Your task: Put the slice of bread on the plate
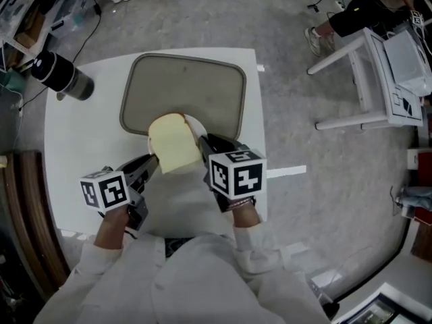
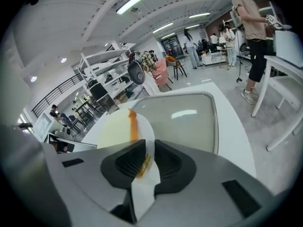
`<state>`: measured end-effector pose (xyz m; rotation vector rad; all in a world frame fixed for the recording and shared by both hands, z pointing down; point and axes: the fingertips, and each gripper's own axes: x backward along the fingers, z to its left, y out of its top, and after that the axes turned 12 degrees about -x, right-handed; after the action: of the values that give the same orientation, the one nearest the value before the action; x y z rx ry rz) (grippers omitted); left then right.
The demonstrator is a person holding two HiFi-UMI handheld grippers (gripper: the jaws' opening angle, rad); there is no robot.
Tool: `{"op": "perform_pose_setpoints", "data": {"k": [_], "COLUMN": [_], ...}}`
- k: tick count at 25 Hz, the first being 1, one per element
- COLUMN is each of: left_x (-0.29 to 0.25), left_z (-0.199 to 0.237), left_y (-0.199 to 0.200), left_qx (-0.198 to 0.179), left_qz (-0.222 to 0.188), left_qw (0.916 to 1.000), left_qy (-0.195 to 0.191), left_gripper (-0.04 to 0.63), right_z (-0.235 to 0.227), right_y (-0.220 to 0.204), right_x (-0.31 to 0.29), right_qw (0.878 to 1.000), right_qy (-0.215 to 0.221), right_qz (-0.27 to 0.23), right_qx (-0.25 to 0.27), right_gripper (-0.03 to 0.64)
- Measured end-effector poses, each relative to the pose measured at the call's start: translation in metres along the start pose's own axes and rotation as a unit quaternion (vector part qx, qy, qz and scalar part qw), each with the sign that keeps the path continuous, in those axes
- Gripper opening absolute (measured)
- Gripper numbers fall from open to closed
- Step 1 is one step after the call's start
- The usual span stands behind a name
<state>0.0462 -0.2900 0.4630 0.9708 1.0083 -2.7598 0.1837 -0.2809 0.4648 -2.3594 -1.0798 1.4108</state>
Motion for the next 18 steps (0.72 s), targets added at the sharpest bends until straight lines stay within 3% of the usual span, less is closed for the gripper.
{"op": "perform_pose_setpoints", "data": {"k": [7,18], "left_x": [-0.023,-0.065], "left_z": [0.028,0.066], "left_y": [0.038,0.087], "left_qx": [-0.010,-0.032], "left_qz": [0.004,-0.006], "left_qw": [0.9998,0.9995], "left_qy": [-0.018,0.000], "left_gripper": [0.064,0.064], "right_z": [-0.004,-0.028], "right_y": [0.035,0.057], "right_x": [-0.032,-0.071], "right_qw": [0.999,0.998], "right_qy": [-0.016,-0.024], "right_qz": [-0.021,-0.013], "right_qx": [-0.028,-0.063], "right_gripper": [0.067,0.067]}}
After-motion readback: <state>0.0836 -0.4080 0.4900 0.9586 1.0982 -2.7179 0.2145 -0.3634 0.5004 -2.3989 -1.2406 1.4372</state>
